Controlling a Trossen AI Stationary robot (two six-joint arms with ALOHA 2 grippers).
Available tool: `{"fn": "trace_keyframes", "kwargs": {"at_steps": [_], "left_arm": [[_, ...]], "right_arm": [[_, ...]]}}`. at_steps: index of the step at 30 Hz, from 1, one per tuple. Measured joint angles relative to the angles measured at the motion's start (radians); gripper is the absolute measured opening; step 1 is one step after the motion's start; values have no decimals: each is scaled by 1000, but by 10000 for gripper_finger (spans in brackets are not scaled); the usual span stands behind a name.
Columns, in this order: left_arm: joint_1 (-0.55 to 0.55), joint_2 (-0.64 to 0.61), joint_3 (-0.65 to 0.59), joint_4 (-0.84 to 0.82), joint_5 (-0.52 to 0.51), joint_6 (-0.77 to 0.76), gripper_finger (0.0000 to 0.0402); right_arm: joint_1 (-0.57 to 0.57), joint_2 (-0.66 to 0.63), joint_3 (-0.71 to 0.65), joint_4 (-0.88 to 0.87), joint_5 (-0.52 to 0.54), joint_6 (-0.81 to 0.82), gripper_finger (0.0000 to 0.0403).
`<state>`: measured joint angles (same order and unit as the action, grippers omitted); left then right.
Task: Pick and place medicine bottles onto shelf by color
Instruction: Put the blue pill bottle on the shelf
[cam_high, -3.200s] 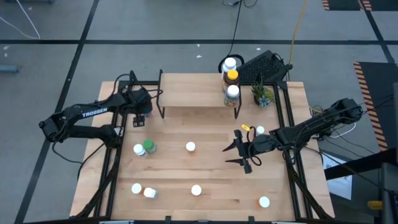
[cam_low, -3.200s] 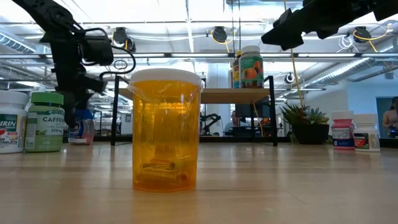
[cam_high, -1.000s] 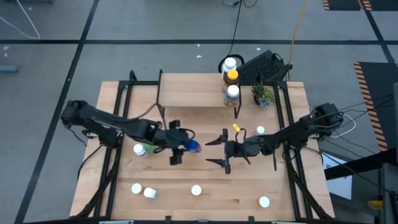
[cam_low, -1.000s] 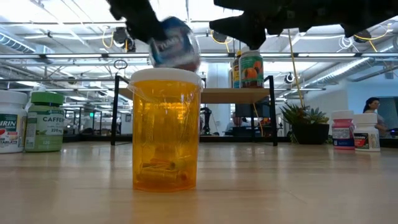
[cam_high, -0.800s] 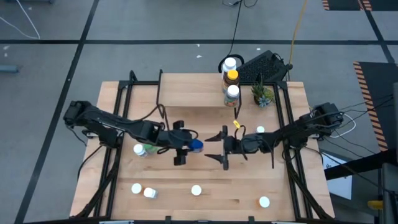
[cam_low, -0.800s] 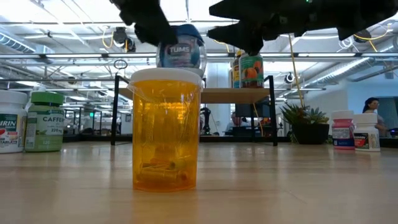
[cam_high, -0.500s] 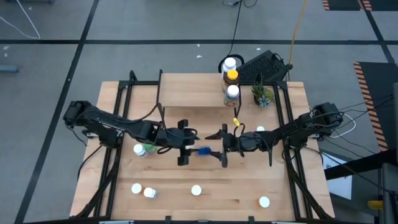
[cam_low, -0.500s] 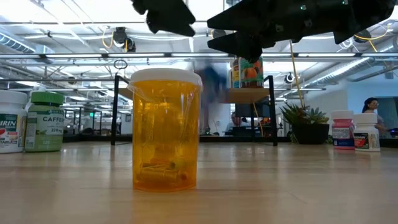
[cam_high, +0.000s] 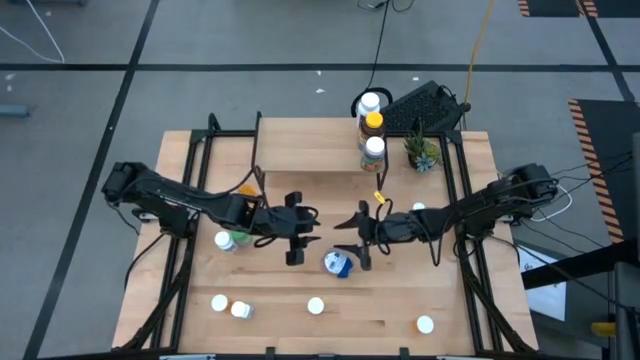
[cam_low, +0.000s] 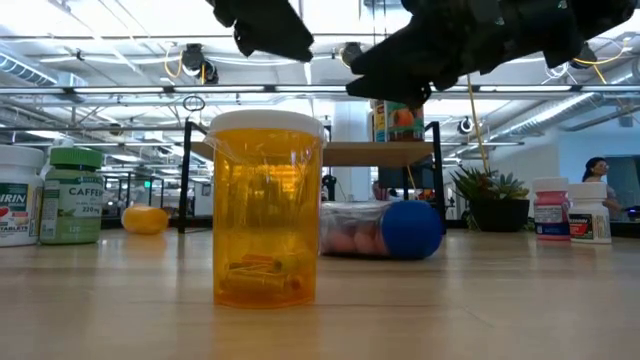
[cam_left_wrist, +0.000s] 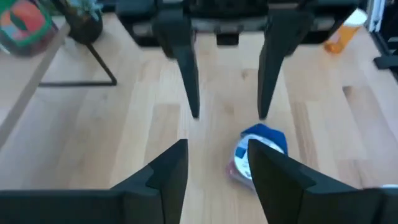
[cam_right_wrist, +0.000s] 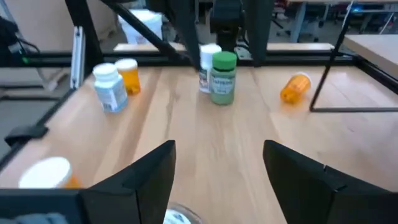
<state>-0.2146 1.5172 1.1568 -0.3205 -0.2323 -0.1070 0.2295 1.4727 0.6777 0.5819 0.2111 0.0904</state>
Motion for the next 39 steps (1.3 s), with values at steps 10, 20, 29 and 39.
{"fn": "trace_keyframes", "kwargs": {"at_steps": [10, 20, 29, 39], "left_arm": [[-47, 184, -1, 121, 49, 90, 301], [-68, 383, -1, 322, 62, 245, 390], [3, 439, 0, 337, 197, 237, 399], [18, 469, 1, 327, 281, 252, 398]], "right_arm": [[22, -131, -22, -355, -37, 5, 236], [57, -126, -155, -275, -30, 107, 236], [54, -126, -168, -209, -30, 107, 236], [54, -126, -167, -205, -30, 107, 236]]}}
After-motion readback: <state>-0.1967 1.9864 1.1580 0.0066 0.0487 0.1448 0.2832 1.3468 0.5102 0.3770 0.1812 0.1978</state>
